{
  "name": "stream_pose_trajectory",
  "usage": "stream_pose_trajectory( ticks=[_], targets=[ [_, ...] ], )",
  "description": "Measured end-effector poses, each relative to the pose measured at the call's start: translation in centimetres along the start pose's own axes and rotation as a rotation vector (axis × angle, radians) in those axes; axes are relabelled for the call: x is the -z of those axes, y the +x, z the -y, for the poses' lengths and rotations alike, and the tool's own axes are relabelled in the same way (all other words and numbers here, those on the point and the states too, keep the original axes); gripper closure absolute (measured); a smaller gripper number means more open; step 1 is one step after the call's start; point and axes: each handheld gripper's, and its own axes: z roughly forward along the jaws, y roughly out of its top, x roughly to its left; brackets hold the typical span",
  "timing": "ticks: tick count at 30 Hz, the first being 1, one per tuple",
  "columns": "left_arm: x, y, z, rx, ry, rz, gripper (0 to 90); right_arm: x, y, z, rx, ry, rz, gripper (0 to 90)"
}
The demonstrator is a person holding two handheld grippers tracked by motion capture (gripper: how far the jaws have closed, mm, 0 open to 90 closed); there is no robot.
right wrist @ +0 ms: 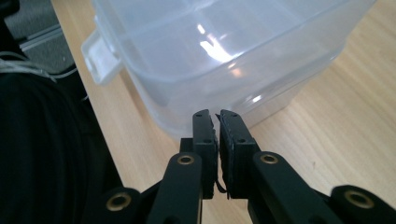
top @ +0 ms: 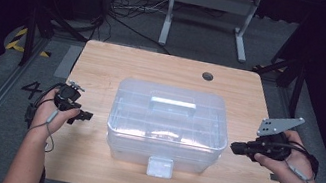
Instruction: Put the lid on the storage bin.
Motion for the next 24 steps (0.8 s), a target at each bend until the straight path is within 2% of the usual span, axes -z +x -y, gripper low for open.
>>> stream_pose_trajectory(
  ticks=[3,4,6,7,8,12,17,24],
  targets=[
    [0.3,0.0,0.5,0.008,-0.008,0.0,35.8,0.3,-0.5,-0.2,-0.011,-0.047,0.007,84.2],
    [0.4,0.0,0.6,0.005,-0.007,0.0,35.8,0.3,-0.5,-0.2,-0.011,-0.047,0.007,84.2],
    [0.5,0.0,0.8,0.005,-0.009,0.0,35.8,0.4,-0.9,-0.3,-0.023,-0.094,0.022,81.5],
    [0.6,0.0,0.9,0.011,-0.015,-0.001,35.7,0.5,-1.4,-0.3,-0.047,-0.133,0.04,78.9],
    [0.6,0.0,1.0,0.006,-0.009,-0.003,35.7,0.5,-1.4,-0.3,-0.047,-0.133,0.04,78.9],
    [0.8,-0.1,1.3,0.012,-0.011,-0.001,35.6,0.5,-2.8,-0.1,-0.1,-0.207,0.116,69.8],
    [0.8,0.0,1.4,0.014,-0.02,-0.005,35.6,0.3,-4.9,0.8,-0.147,-0.265,0.228,54.6],
    [0.6,0.1,1.2,0.011,-0.019,-0.009,35.3,-0.4,-7.0,2.3,-0.212,-0.289,0.27,47.8]
  ],
)
